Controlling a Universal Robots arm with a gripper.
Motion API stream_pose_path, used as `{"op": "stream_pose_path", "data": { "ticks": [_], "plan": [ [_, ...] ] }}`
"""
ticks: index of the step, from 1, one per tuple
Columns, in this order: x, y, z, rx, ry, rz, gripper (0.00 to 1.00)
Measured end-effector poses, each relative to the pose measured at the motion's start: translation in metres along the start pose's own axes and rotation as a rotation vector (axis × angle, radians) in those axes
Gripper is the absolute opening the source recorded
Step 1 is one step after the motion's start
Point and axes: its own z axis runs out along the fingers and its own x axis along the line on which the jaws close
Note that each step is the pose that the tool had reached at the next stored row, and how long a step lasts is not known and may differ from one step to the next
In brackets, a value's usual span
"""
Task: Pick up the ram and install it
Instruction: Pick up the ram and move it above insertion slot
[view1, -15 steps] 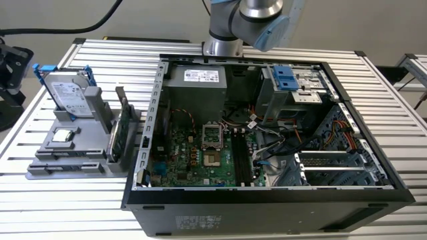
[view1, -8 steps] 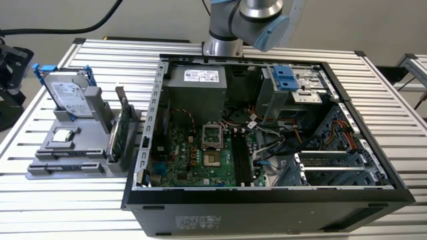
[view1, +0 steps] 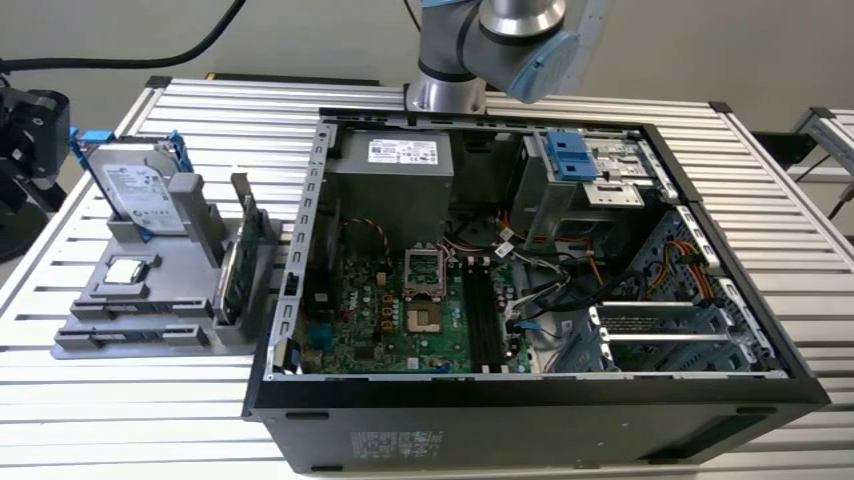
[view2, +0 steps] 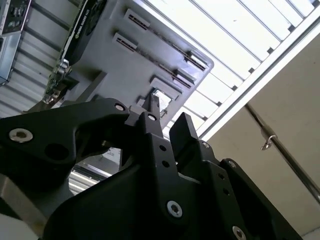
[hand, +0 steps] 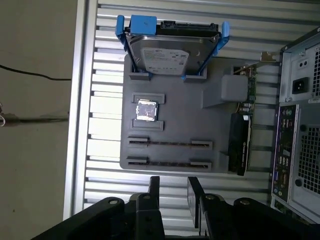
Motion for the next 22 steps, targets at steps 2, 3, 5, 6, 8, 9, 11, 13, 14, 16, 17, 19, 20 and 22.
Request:
{"op": "stream_pose_path", "data": {
  "ticks": [2,3,5,6,8,9,11,13,14,16,17,19,20,22],
  "plan": [
    [0.0,0.0,0.0001,0.0,0.0,0.0,1.0],
    [0.0,0.0,0.0001,0.0001,0.0001,0.0,1.0],
    [0.0,0.0,0.0002,0.0001,0.0001,0.0,1.0],
    [0.0,0.0,0.0002,0.0,0.0,0.0,1.0],
    [0.0,0.0,0.0003,0.0001,0.0001,0.0,1.0],
    [0.0,0.0,0.0004,0.0,0.0,0.0,1.0],
    [0.0,0.0,0.0004,0.0,0.0,0.0,1.0],
    [0.0,0.0,0.0005,0.0,0.0001,-0.002,1.0],
    [0.0,0.0,0.0005,0.0,0.0001,-0.002,1.0],
    [0.0,0.0,0.0005,0.0,0.0001,-0.002,1.0],
    [0.0,0.0,0.0005,0.0,0.0001,-0.002,1.0],
    [0.0,0.0,0.0005,0.0,0.0001,-0.002,1.0],
    [0.0,0.0,0.0005,0.0,0.0001,-0.002,1.0],
    [0.0,0.0,0.0005,0.0,0.0001,-0.002,1.0]
  ]
}}
